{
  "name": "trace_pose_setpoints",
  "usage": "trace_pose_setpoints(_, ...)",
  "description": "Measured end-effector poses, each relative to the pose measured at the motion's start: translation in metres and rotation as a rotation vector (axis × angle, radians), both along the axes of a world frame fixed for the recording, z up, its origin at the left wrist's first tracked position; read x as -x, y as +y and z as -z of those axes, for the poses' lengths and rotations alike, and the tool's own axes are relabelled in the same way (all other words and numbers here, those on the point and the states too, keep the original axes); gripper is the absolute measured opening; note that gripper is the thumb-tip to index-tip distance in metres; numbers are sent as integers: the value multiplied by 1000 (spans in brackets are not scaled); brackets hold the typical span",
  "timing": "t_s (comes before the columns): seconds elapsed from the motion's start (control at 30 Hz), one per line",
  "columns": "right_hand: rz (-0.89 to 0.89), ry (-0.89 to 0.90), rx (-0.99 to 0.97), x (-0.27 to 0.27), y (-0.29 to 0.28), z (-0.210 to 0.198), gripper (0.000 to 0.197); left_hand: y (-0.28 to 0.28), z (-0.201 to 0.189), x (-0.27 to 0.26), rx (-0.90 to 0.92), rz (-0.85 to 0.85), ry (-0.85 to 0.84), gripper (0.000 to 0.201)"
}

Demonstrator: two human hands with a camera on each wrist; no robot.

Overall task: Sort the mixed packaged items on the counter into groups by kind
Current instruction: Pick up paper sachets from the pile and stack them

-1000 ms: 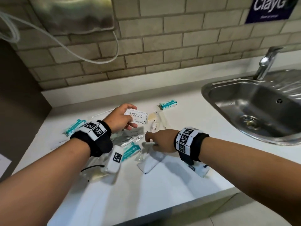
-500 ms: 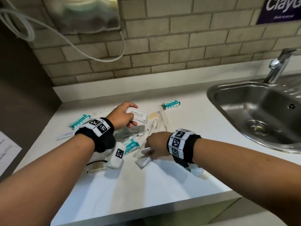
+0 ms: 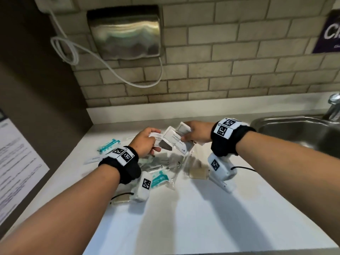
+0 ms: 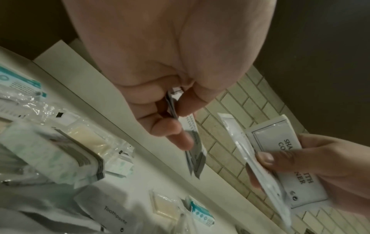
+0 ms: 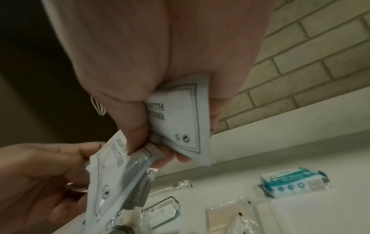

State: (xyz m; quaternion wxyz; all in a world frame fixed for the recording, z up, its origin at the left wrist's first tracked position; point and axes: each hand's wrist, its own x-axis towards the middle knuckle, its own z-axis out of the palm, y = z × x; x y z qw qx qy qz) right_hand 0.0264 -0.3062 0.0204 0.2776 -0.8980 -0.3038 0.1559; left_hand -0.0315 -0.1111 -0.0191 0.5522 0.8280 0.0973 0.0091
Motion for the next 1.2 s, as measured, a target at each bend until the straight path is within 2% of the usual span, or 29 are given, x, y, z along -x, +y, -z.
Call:
trace_pose_setpoints(0.17,-43,19,-11,-9,11,-1,25,1,-4,6,70,-18,-6,36)
trace_pose_setpoints(0.33,-71,-56,56,-10,29,-7,13,2,-10,9,213,44,30,30)
trace_pose_setpoints(0.43,-51,-61,23,-11,40,-10,28,5,-11,9,129,82,10,13)
trace_pose_setpoints(0.5,-30,-104,-9,-12,47,-13,41,12,-10,6,78,83,-10,23)
trace_pose_setpoints(0.57,7,-102,-34,-13,54,-14,38,21,-9,4,95,70,-18,25)
trace_pose_setpoints(0.7,15,114,-164,-19,71,-17,17,51,-9,2,107,9,-25,28)
trace_pose_setpoints(0.77,-8,197,-199,-22,84,-19,32,66,-9,3,117,-18,-30,30)
trace_pose_setpoints(0.8,-29,181,-188,-23,92,-20,40,72,-10,4,131,-27,-31,33)
trace_pose_setpoints(0.83,-77,134,-174,-24,103,-20,38,80,-12,6,155,-40,-33,38)
trace_pose_setpoints(0.9,-177,97,-179,-29,122,-18,19,94,-15,10,216,-55,-44,53)
trace_pose_setpoints(0.97,-213,91,-173,-36,144,-16,17,112,-18,14,247,-62,-63,62)
trace_pose_setpoints(1.1,-224,29,-220,-43,191,-12,34,151,-21,19,265,-126,-75,57)
trace_pose_setpoints(1.2,-224,14,-257,-46,223,-3,40,171,-19,21,310,-176,-72,49)
